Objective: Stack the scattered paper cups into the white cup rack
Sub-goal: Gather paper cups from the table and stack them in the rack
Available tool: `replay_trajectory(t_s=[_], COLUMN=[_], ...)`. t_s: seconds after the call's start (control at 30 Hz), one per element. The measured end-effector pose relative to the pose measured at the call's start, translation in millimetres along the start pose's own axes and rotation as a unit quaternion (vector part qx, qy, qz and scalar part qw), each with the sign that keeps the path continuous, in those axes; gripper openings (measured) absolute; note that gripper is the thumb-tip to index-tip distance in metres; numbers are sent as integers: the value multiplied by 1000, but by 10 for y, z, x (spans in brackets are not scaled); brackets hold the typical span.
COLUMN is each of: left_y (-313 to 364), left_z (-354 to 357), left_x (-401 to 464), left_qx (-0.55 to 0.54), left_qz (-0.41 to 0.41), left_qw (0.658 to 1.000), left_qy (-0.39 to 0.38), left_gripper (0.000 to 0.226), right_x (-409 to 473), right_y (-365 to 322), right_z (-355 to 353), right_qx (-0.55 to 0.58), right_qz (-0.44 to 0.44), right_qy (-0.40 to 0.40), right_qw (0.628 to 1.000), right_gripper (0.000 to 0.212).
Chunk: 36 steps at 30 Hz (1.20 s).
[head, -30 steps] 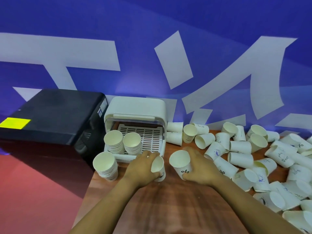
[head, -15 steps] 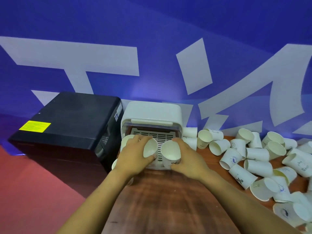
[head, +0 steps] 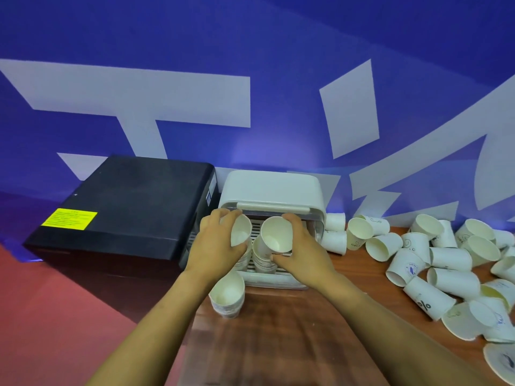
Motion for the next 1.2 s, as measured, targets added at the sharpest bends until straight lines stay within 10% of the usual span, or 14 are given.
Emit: replay_trajectory(t_s=[1.2], left_y=[-387], left_z=[808], left_x=[17], left_qx=[9], left_qz=[-4], left_qw=[989], left_qy=[-151], left_gripper=[86], right_x=[25], right_y=[399], right_z=[406], right_qx=[-43], right_qz=[95], right_qy=[-40], right_qw=[994], right_gripper=[85])
Point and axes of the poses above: each hand's wrist, its own x-axis towards the middle knuckle, its own z-axis out of the palm, y = z × x, the point moved 7 cm from there along x, towards the middle knuckle, and after that the axes turned 9 degrees about x, right-handed, at the moved point
